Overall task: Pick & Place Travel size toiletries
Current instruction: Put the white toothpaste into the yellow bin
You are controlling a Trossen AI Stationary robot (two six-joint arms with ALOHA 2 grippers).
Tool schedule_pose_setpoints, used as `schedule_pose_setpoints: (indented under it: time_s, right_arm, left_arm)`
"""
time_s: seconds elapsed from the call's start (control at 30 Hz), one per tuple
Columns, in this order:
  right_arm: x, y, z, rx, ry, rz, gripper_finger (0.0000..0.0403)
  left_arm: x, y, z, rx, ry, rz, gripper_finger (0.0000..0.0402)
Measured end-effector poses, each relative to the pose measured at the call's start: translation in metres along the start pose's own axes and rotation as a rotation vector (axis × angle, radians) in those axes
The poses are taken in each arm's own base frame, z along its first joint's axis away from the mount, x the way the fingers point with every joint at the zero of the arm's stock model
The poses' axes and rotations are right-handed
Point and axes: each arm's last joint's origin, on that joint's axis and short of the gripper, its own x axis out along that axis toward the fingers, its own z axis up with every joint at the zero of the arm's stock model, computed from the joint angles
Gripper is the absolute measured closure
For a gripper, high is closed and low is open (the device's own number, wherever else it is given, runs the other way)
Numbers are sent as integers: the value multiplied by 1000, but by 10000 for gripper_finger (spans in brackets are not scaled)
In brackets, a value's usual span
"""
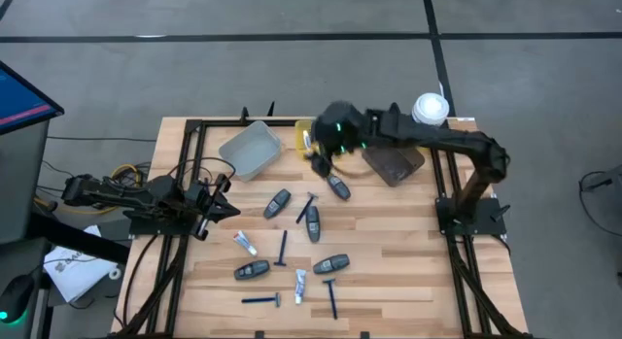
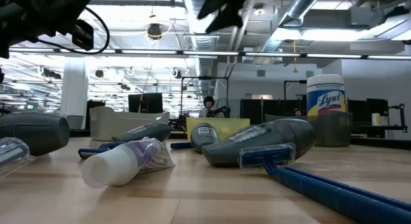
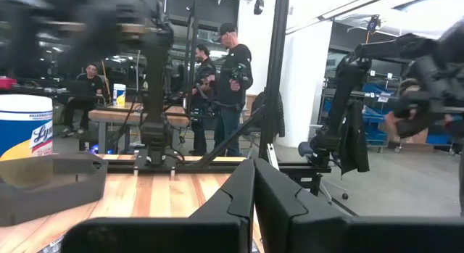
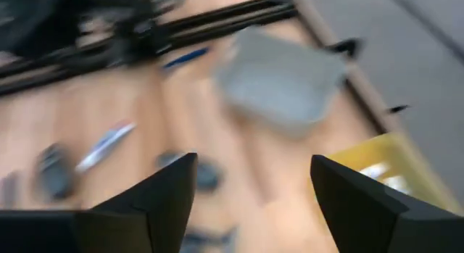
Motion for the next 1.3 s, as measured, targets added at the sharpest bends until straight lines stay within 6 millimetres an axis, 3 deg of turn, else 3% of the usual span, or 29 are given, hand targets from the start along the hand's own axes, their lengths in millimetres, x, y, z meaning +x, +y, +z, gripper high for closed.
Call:
schedule_pose_setpoints:
  time_s: [0.27,0.43,0.57,0.8,0.93,1.17,1.3]
  right_arm:
    - [-19,105,-41,60,193,116,138]
    - [-6,165,-69,71,215,109,138]
    - [17,196,-86,191,219,124,138]
    - [71,246,-131,368,271,114,138]
    - [92,263,-158,468,351,42,138]
    - [121,282,-176,651,415,-69,138]
    - [137,295,-174,728,427,-109,138]
  left_arm:
    - [0,0,0,0,0,0,401]
    - [0,0,0,0,-1,0,401]
    - [0,0,-1,-1,6,1,401]
    - [2,1,-2,-2,19,3,401]
    - [3,1,-3,-3,25,3,401]
    - [4,1,-4,-4,33,5,401]
    - [4,1,-5,-6,44,6,401]
